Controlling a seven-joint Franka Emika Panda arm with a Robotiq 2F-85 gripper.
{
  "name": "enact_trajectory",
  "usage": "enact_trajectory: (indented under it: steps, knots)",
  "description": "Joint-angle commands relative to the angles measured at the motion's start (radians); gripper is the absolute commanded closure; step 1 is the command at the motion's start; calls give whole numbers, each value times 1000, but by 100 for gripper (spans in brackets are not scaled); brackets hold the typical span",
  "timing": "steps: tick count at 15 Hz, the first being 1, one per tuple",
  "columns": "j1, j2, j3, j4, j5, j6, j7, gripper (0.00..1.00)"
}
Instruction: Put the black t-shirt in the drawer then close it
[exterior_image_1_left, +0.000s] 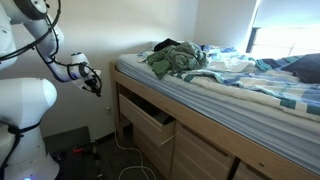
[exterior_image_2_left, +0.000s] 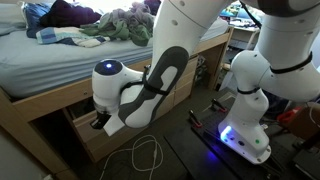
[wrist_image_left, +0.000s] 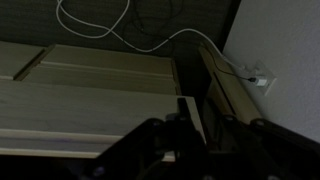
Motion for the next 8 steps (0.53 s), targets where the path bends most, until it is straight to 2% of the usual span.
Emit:
enact_trajectory:
  steps: [1,2,3,8]
  knots:
    - [-38,-21,31,-2,-54,-3,32,69]
    - [-38,-33,32,-7,-60,-6,34,62]
    - [-40,-38,33,-12,-62,-6,34,59]
    - [-40,-40,33,-17,-62,-6,34,59]
